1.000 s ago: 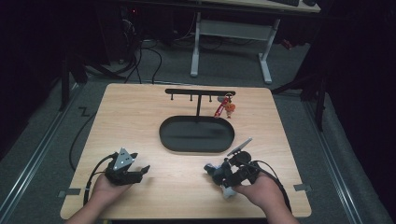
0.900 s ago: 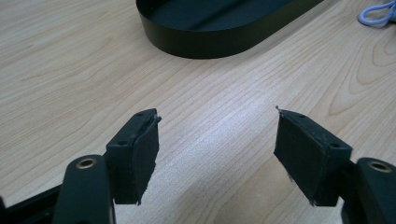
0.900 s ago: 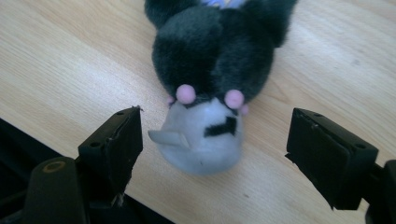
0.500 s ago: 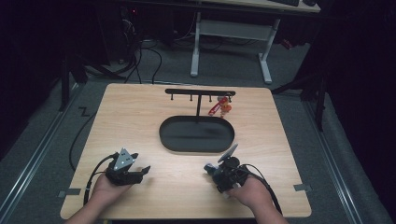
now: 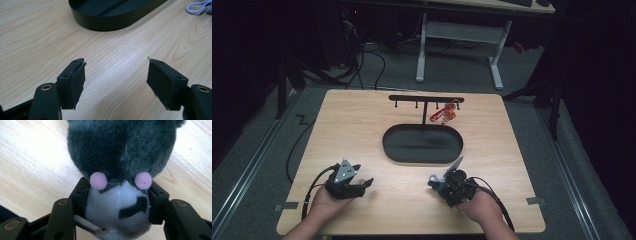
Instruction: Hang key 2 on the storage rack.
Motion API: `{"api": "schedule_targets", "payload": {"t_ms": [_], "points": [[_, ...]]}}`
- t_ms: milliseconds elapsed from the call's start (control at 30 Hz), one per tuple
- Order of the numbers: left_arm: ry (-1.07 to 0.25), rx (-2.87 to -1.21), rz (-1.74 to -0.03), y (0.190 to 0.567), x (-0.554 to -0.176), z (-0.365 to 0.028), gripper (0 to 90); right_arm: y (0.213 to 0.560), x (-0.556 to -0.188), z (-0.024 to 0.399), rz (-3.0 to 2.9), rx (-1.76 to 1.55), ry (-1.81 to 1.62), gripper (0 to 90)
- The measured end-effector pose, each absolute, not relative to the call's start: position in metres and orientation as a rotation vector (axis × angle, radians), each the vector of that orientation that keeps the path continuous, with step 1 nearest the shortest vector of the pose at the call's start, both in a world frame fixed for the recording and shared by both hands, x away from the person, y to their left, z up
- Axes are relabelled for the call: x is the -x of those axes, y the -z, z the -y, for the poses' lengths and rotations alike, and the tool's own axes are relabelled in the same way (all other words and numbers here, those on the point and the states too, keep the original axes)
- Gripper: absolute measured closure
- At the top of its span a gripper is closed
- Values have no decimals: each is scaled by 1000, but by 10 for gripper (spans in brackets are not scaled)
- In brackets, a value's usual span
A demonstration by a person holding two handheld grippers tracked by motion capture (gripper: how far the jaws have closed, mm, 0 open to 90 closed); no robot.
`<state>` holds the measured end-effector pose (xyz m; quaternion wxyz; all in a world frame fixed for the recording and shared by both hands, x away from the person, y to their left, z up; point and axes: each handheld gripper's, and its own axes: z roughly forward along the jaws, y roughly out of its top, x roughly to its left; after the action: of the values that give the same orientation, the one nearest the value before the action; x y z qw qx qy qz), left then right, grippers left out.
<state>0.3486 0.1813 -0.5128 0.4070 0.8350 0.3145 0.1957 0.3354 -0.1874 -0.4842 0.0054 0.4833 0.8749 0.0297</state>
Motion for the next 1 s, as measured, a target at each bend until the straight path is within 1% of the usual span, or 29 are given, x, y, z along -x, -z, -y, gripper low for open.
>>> {"api": "schedule_targets", "payload": {"t_ms": [100,133,200,233,267,333,367,400,733,1000], "points": [[-493,-2105,-793,513,-349,-182,310,477,-338,189,-2750,-1447,-116,488],[-492,-2105,-795,513,-349,-182,310,472,-334,185,-2694,-1588,-91,488],[-486,-2106,-800,513,-350,-182,310,466,-338,190,-2734,-1478,-144,489],[-485,-2108,-801,513,-350,-182,310,462,-337,190,-2718,-1518,-142,488],[-485,-2108,-799,513,-350,-182,309,456,-339,193,-2728,-1456,-169,489],[-485,-2103,-798,513,-349,-182,308,453,-337,191,-2705,-1519,-165,488],[-486,-2102,-797,513,-349,-182,308,449,-340,195,-2723,-1461,-184,488],[-488,-2101,-796,513,-348,-182,305,443,-340,194,-2706,-1508,-175,488],[-494,-2085,-820,513,-346,-189,302,423,-351,197,-2696,-1535,-204,487],[-470,-2100,-825,515,-347,-190,298,416,-357,194,-2706,-1529,-216,488]]}}
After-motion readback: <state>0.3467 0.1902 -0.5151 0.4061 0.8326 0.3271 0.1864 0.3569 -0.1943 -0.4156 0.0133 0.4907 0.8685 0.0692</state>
